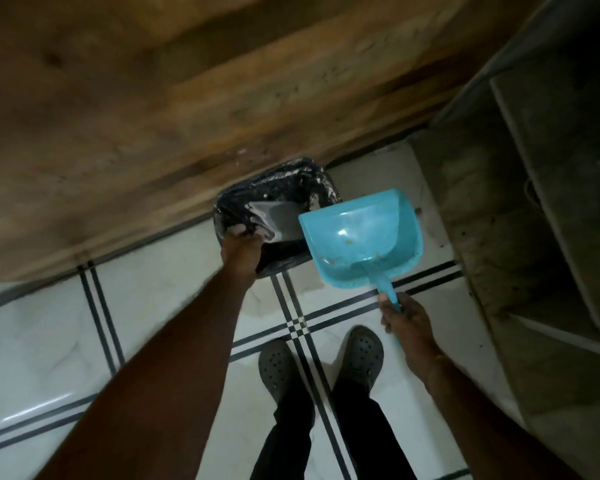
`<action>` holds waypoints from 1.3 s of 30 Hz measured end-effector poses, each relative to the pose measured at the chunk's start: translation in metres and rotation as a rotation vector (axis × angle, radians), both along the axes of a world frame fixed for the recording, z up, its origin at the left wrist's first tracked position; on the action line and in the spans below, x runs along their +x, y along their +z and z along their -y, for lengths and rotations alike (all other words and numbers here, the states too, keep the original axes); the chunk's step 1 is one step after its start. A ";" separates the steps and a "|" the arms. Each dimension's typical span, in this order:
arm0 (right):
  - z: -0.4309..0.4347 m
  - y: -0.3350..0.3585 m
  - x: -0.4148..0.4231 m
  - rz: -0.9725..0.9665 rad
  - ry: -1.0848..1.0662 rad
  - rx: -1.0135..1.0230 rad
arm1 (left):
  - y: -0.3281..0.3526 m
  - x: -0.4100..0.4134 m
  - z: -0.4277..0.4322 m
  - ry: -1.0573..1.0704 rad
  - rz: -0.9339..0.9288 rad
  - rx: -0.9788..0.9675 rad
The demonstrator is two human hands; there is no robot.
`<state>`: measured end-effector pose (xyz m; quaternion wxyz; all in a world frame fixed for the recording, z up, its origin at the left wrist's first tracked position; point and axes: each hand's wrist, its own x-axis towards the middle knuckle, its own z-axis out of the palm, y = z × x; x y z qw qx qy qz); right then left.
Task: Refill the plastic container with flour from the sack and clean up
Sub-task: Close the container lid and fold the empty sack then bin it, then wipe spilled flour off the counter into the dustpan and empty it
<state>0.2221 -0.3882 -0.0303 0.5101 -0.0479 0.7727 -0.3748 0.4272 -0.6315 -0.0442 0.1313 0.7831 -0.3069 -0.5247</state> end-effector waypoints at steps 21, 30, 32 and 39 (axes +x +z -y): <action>-0.155 0.435 0.020 0.020 -0.478 0.065 | 0.474 -0.127 -0.149 -1.446 0.029 -0.448; -0.191 0.460 -0.033 0.086 -0.587 0.061 | 0.508 -0.250 -0.178 -1.767 0.061 -0.598; -0.191 0.458 -0.045 0.092 -0.585 0.053 | 0.512 -0.275 -0.183 -1.772 0.059 -0.639; -0.193 0.462 -0.086 0.031 -0.670 0.004 | 0.521 -0.360 -0.167 -1.740 0.083 -0.788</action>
